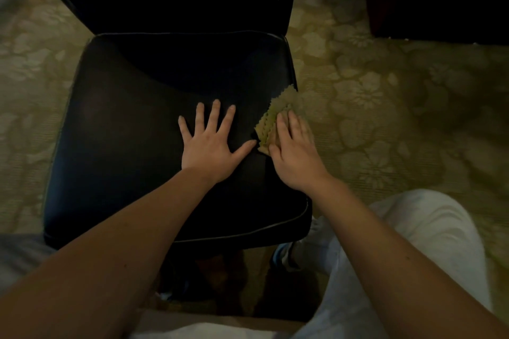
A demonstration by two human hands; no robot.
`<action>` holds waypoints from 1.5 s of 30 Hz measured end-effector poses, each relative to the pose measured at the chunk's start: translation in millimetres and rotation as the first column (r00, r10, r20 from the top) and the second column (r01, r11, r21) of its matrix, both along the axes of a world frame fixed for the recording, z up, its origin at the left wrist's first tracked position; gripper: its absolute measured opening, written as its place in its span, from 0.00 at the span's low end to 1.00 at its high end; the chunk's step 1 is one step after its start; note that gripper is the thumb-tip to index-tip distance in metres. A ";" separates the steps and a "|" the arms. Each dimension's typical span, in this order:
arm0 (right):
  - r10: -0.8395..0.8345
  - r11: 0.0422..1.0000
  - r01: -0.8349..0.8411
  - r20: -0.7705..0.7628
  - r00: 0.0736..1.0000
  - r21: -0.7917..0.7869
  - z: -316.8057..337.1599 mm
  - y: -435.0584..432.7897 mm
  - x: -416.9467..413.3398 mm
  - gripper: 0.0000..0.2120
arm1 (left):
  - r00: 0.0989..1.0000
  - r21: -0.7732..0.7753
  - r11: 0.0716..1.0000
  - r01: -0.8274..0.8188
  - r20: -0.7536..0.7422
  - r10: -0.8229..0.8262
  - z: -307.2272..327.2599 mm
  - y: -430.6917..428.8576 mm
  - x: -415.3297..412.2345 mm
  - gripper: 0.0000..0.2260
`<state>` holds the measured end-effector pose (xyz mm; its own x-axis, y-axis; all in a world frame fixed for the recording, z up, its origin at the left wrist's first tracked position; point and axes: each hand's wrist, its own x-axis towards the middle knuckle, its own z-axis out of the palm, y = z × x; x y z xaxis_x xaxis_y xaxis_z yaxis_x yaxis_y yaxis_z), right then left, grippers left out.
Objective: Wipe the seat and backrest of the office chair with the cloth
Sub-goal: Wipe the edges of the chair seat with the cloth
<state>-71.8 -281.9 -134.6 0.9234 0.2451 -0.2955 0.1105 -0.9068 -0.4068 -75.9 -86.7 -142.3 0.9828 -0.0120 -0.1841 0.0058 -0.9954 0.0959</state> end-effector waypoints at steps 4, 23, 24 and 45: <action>-0.006 1.000 0.006 -0.011 1.000 0.013 0.5 0.7 -0.4 0.32 | 0.999 0.001 1.000 0.017 -0.052 -0.017 13.7 3.5 2.7 0.40; 0.025 1.000 -0.025 0.025 0.999 0.002 4.7 -7.3 -30.4 0.32 | 0.998 0.028 0.998 0.056 -0.036 -0.055 2.2 0.7 -30.0 0.38; 0.025 1.000 -0.025 0.022 0.999 0.002 4.8 -6.6 -27.6 0.32 | 0.998 0.029 0.998 0.060 -0.032 -0.059 2.1 1.2 -30.1 0.38; 0.014 1.000 -0.013 0.035 0.999 -0.019 4.9 -5.6 -49.8 0.32 | 0.997 0.038 0.997 0.067 -0.053 -0.065 2.9 1.2 -29.2 0.38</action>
<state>-121.6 -287.4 -129.7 0.9299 0.2525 -0.2674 0.1369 -0.9125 -0.3855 -105.1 -85.5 -139.4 0.9693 -0.0678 -0.2362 -0.0558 -0.9968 0.0571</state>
